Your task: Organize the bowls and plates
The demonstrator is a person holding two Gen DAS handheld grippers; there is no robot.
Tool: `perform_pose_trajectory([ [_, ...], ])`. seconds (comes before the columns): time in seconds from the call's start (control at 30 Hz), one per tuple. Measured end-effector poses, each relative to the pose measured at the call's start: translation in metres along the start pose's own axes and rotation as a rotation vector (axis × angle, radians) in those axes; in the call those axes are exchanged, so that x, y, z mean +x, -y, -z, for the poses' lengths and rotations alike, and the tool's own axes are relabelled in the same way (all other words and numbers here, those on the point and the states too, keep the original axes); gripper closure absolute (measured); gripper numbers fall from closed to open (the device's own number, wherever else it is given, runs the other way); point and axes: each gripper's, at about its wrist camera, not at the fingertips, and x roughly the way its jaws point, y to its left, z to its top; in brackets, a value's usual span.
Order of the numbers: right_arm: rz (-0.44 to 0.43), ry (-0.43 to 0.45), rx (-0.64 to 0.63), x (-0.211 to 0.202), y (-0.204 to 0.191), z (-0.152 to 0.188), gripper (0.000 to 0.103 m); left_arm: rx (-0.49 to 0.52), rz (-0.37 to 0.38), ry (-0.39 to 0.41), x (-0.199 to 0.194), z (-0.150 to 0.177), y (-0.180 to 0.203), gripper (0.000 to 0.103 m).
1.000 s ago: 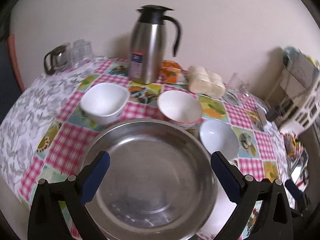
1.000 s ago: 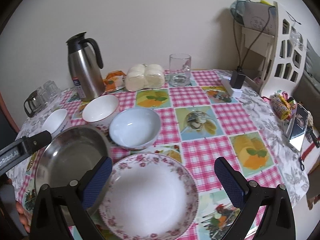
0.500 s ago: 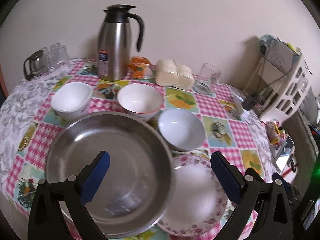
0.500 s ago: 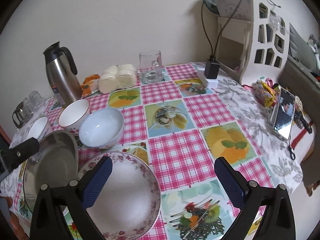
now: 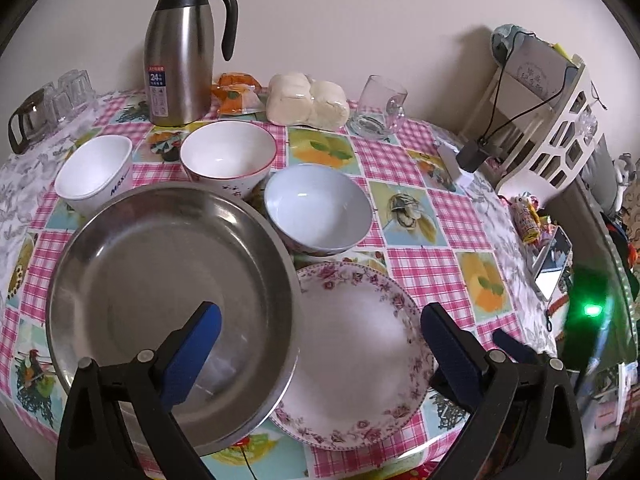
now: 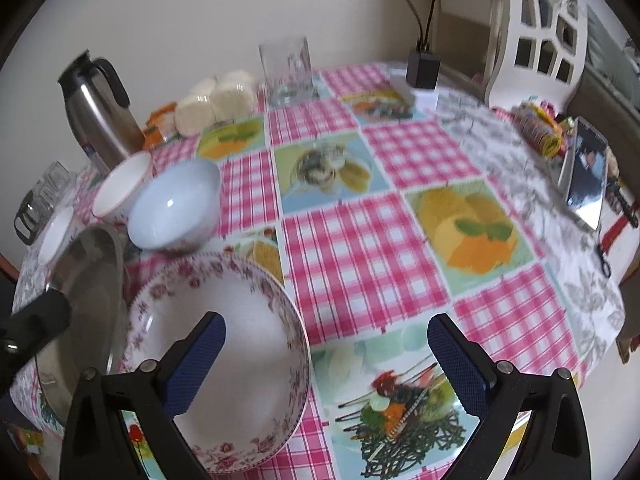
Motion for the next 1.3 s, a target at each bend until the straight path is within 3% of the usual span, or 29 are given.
perform_pose_trajectory([
  [0.27, -0.024, -0.106, 0.035, 0.025, 0.006, 0.011, 0.023, -0.001, 0.027, -0.026, 0.003, 0.001, 0.004, 0.003],
  [0.37, -0.057, -0.138, 0.044, 0.032, 0.006, 0.015, 0.040, 0.004, 0.027, -0.026, 0.003, 0.002, 0.005, 0.004],
  [0.43, -0.075, -0.158, 0.057, 0.037, 0.007, 0.018, 0.060, 0.004, 0.027, -0.027, 0.003, 0.002, 0.005, 0.004],
  [0.6, -0.115, -0.170, 0.047, 0.041, 0.006, 0.021, 0.080, 0.011, 0.029, -0.026, 0.003, 0.002, 0.006, 0.005],
  [0.97, -0.035, -0.147, 0.085, 0.035, 0.022, 0.019, 0.081, 0.080, 0.046, -0.026, 0.001, 0.006, 0.025, 0.005],
  [1.3, 0.025, -0.141, 0.204, 0.033, 0.059, 0.019, 0.081, 0.148, 0.108, -0.108, 0.018, 0.022, 0.051, 0.005],
])
